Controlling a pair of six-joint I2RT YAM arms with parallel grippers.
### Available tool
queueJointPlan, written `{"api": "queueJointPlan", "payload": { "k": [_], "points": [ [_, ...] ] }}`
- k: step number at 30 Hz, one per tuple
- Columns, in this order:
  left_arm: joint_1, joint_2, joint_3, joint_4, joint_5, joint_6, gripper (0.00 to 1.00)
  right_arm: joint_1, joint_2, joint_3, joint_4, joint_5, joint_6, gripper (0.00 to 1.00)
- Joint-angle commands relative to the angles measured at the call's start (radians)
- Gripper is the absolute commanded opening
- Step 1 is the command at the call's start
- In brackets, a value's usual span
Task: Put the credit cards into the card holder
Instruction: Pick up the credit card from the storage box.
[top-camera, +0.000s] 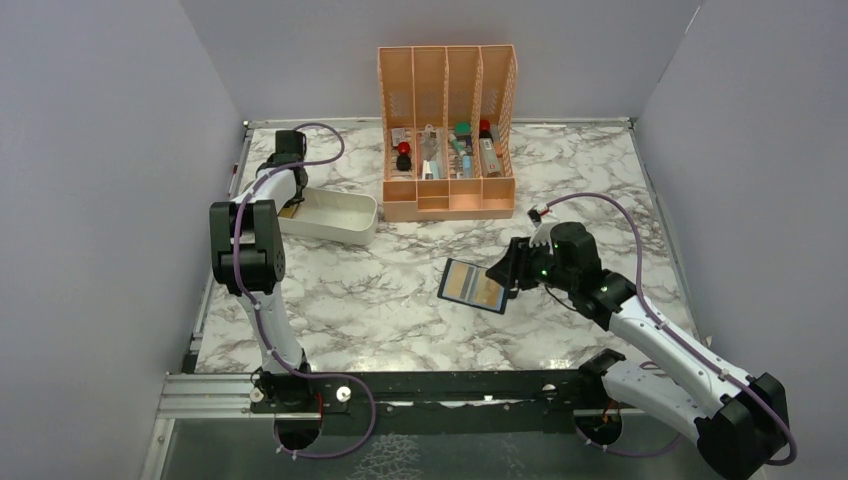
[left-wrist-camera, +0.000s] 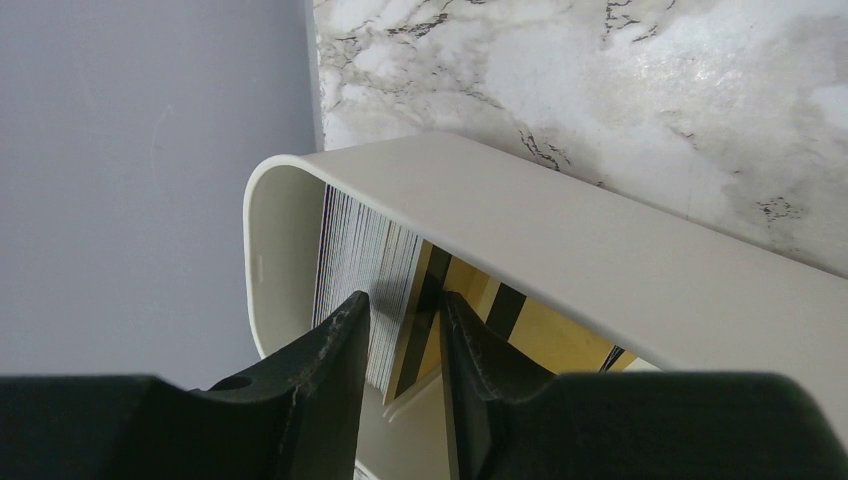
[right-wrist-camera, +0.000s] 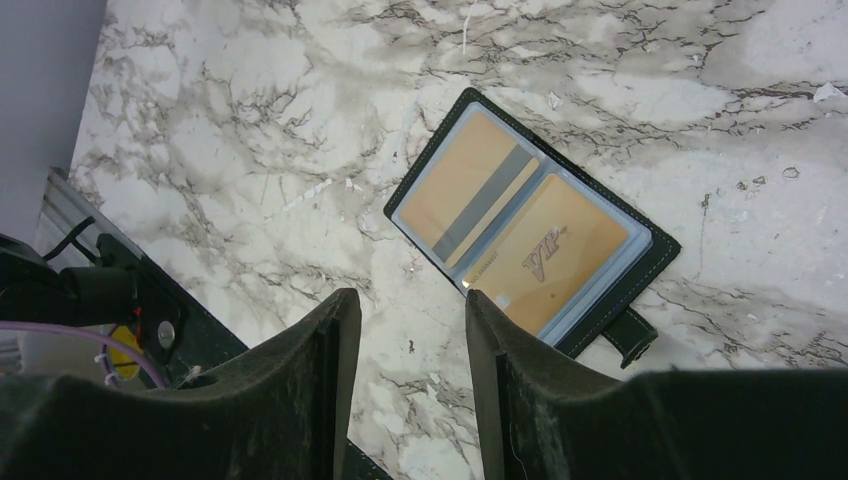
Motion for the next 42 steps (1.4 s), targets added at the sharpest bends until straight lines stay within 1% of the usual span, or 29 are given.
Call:
{"api": "queueJointPlan", "payload": {
  "k": [1,14,24,28,32,35,42],
  "points": [
    [0.005,-0.004,0.040,0.015,-0.018,0.015,0.34,0.002,-0.019,0.021,-0.024,0.017,-0.016,0.48],
    [0.005,-0.046,0.054,-0.017,-0.026,0.010,0.33,0.002,-0.032,0.020,-0.037,0.013,-0.018,0.49],
    [0.005,-0.069,0.029,-0.037,-0.009,-0.006,0.18,0.002,-0.066,0.013,-0.055,0.020,-0.020,0.49],
    [0.003,-0.082,0.051,-0.087,0.019,-0.037,0.09,0.002,-0.077,0.014,-0.062,0.019,-0.021,0.49],
    [0.003,-0.114,0.066,-0.162,0.085,-0.098,0.00,0.002,-0.089,0.012,-0.066,0.015,-0.016,0.49],
    [0.000,-0.145,0.062,-0.216,0.167,-0.149,0.00,0.002,-0.093,0.010,-0.061,0.004,-0.010,0.49],
    [-0.002,-0.252,0.023,-0.251,0.306,-0.234,0.00,0.002,-0.111,0.028,-0.087,-0.016,0.001,0.49]
  ]
}}
